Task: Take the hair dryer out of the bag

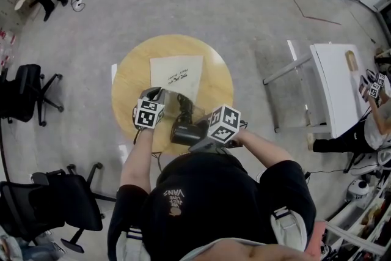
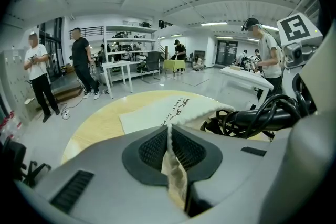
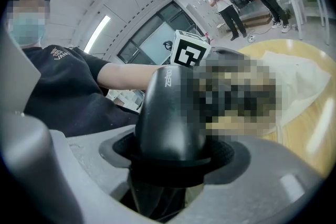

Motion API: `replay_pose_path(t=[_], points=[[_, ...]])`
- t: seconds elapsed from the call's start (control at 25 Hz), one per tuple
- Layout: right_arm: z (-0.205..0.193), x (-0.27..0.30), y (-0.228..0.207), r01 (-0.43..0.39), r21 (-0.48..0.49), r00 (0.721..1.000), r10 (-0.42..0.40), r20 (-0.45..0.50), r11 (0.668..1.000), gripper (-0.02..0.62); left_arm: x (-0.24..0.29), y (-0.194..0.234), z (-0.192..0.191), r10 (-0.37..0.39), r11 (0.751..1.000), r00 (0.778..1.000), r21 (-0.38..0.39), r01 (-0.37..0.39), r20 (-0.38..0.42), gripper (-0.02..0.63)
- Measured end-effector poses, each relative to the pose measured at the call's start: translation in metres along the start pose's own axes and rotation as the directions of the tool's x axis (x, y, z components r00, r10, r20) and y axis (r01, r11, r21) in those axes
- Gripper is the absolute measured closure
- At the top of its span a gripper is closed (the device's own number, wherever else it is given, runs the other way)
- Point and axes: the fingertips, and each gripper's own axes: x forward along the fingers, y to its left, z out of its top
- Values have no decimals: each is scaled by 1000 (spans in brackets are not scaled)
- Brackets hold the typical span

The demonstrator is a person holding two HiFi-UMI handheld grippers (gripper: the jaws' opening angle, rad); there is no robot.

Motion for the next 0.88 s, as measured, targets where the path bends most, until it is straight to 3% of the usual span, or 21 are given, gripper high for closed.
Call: replay_pose_path(t=[0.88], points=[[11,8,28,-90,-26,995,91,38,996,241,6,3,-4,-14,998,1000,-54,13,-24,574]])
